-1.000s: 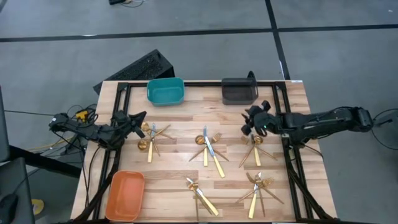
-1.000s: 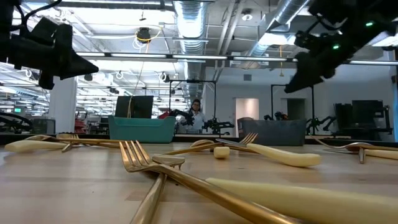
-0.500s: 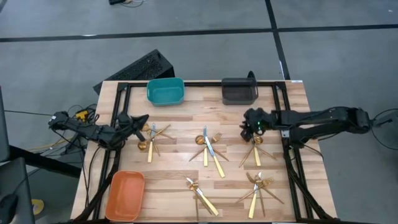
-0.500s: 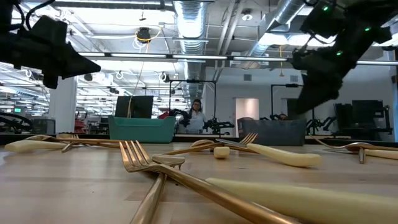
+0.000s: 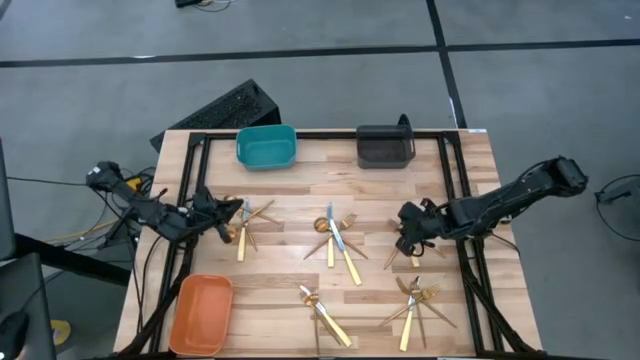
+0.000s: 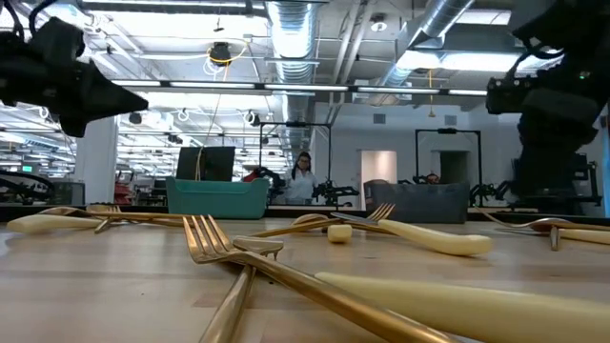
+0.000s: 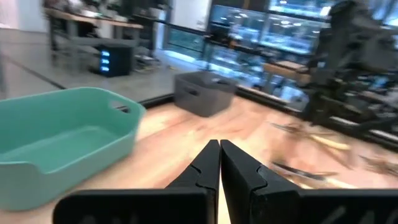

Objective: Sort silverware by color (type)
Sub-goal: Put the gold fork into the green bin

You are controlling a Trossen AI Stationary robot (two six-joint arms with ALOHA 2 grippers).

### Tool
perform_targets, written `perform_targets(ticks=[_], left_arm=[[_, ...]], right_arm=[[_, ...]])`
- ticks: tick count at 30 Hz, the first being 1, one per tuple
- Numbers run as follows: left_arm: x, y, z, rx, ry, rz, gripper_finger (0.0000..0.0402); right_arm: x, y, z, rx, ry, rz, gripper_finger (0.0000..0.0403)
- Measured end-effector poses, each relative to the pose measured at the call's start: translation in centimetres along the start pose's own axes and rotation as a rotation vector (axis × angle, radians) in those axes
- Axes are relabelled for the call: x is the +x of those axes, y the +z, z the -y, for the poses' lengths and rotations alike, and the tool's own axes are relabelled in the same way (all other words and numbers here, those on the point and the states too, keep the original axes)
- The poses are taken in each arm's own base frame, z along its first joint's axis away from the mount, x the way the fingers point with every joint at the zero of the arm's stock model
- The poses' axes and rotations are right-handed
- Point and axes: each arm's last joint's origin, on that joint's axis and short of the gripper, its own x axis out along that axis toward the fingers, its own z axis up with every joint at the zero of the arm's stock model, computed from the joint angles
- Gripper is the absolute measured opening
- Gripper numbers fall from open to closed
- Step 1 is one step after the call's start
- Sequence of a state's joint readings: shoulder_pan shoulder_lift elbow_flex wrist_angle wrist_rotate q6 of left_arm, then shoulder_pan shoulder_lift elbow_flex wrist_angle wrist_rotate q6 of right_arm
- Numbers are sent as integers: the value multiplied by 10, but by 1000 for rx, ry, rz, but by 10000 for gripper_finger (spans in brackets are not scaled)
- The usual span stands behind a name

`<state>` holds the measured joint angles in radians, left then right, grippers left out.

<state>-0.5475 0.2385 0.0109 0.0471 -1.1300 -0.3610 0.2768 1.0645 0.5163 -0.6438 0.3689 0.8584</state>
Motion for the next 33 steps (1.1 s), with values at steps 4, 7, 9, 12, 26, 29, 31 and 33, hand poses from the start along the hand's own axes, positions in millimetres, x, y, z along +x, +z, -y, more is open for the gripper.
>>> perform_targets(ticks=[4,7,9,12,26,29,31,33], left_arm=[[7,-2,0,8,49,-10,22],[13,-3,2,0,33,-26,46],[17,-3,4,-10,19,-36,63],[21,-4,7,-22,3,-40,81],[35,-11,26,-15,-3,-58,94],[39,-9,32,0,22,-59,94],[41,-10,36,19,40,-65,94],[44,-9,40,28,55,-65,94]], right_arm=[[-1,-8,1,15,-28,-58,145],[-2,-14,1,1,-20,-125,145],[-4,-19,1,-11,-2,-185,145],[-7,-27,1,-30,12,-286,144],[-3,-42,4,-113,-7,-310,116],[1,-45,5,-132,10,-306,120],[1,-45,5,-135,7,-309,124],[1,-45,6,-138,-3,-298,127]])
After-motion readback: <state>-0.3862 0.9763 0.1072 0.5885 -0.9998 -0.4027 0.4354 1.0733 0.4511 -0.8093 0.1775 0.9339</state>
